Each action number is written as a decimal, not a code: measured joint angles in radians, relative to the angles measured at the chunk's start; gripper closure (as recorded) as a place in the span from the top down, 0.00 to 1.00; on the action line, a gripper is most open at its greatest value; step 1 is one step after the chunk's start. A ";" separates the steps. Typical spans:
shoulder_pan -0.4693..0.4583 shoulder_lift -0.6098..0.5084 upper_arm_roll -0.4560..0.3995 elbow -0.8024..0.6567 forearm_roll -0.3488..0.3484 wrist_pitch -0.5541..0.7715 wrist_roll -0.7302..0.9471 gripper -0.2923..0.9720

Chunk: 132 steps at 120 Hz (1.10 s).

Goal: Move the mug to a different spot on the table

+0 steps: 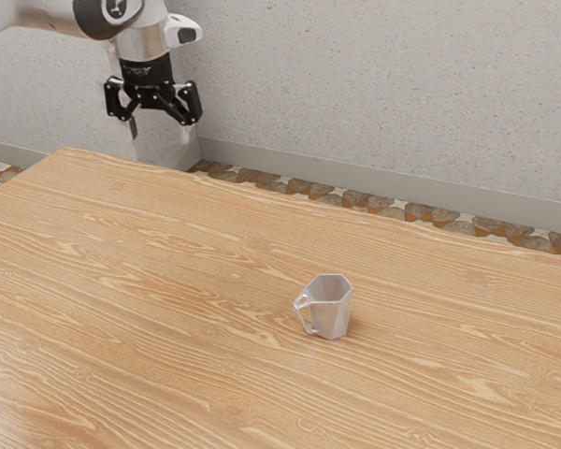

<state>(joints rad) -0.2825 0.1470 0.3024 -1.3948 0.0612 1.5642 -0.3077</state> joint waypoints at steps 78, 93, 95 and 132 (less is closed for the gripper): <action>-0.023 -0.049 -0.088 -0.277 -0.038 0.136 0.268 0.77; -0.042 -0.052 -0.094 -0.356 -0.046 0.166 0.375 0.77; -0.042 -0.052 -0.096 -0.374 -0.047 0.185 0.393 0.77; -0.040 -0.056 -0.116 -0.598 -0.148 0.580 0.748 0.77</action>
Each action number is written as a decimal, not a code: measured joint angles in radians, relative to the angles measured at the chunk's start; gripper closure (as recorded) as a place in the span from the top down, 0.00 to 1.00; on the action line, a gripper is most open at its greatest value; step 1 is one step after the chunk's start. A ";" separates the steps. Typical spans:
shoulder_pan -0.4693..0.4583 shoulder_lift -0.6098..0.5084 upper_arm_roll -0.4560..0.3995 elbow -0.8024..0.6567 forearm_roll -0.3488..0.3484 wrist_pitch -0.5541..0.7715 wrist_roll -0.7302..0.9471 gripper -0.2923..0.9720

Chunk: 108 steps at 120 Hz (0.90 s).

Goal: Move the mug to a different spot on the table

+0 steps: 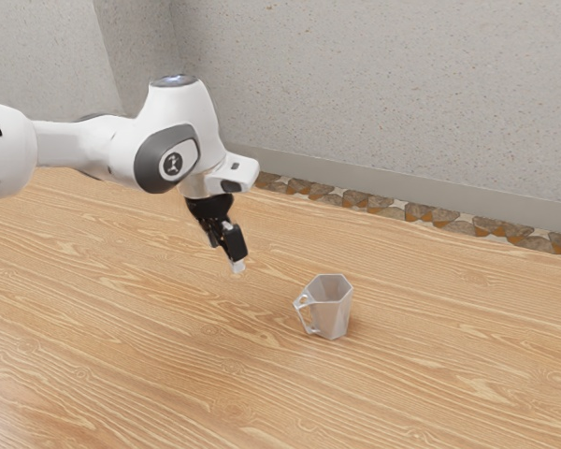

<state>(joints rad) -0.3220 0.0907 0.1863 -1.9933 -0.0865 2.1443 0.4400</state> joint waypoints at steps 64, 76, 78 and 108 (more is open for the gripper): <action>-0.028 0.105 -0.047 -0.094 -0.303 0.291 0.418 0.77; -0.035 0.122 -0.050 -0.094 -0.327 0.316 0.444 0.77; -0.035 0.126 -0.050 -0.094 -0.332 0.319 0.447 0.77; -0.055 0.162 -0.058 -0.091 -0.394 0.355 0.493 0.77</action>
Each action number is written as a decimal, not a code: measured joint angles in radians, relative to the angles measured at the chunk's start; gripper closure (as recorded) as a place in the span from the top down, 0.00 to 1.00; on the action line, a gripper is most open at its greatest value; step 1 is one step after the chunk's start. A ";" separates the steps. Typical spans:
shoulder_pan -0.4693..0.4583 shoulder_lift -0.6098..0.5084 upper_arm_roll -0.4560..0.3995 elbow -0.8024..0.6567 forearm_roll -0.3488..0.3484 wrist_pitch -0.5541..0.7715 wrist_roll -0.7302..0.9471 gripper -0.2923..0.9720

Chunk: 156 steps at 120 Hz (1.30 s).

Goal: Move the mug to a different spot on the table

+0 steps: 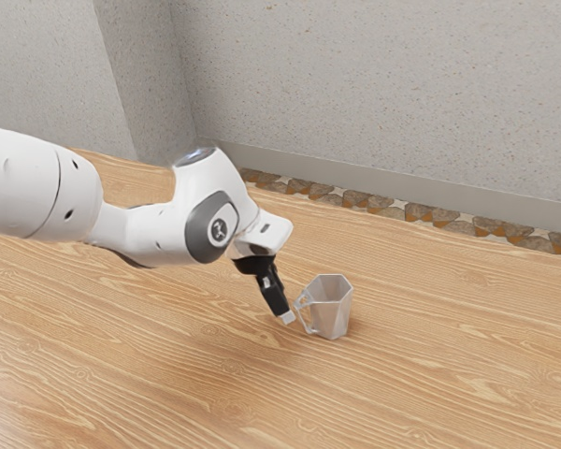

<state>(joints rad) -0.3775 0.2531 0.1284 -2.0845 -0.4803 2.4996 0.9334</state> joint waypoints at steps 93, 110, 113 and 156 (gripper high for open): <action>-0.031 0.144 -0.006 0.064 -0.105 0.079 0.065 0.77; -0.035 0.163 -0.006 0.075 -0.106 0.084 0.070 0.77; -0.035 0.164 -0.006 0.075 -0.107 0.085 0.071 0.77; -0.035 0.166 -0.006 0.076 -0.107 0.091 0.080 0.51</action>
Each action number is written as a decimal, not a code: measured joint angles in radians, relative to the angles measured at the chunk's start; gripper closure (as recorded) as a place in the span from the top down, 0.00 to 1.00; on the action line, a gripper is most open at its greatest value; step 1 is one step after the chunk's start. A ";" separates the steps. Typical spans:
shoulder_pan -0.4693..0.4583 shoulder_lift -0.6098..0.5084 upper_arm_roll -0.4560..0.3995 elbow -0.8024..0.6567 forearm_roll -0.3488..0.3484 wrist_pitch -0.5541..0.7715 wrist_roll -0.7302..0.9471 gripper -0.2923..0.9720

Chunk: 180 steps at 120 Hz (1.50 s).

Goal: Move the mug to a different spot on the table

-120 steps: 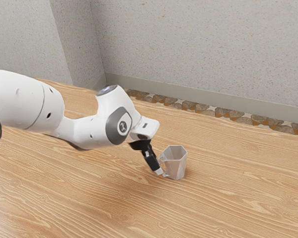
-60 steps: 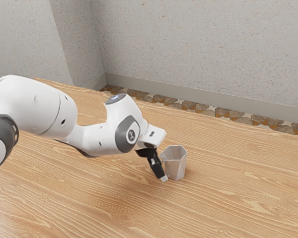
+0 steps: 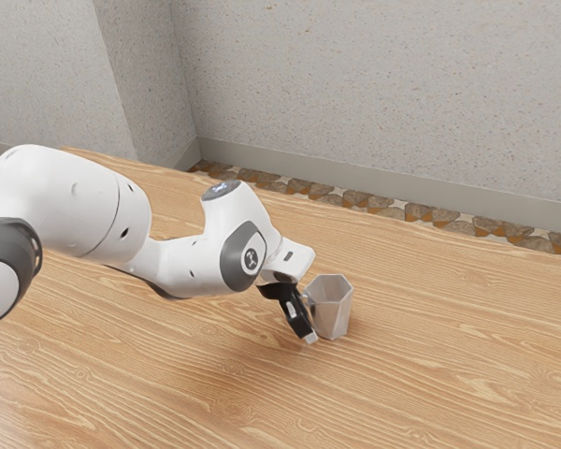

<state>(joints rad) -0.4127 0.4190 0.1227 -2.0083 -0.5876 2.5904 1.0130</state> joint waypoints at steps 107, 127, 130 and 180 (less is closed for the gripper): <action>0.058 -0.224 0.004 -0.160 0.015 0.053 0.020 0.23; 0.133 -0.308 0.009 -0.295 0.011 0.124 0.072 0.19; 0.149 -0.312 0.010 -0.310 0.011 0.132 0.081 0.19; 0.259 -0.382 0.071 -0.490 0.001 0.197 0.248 0.15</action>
<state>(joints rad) -0.1534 0.0365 0.1934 -2.4988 -0.5863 2.7871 1.2613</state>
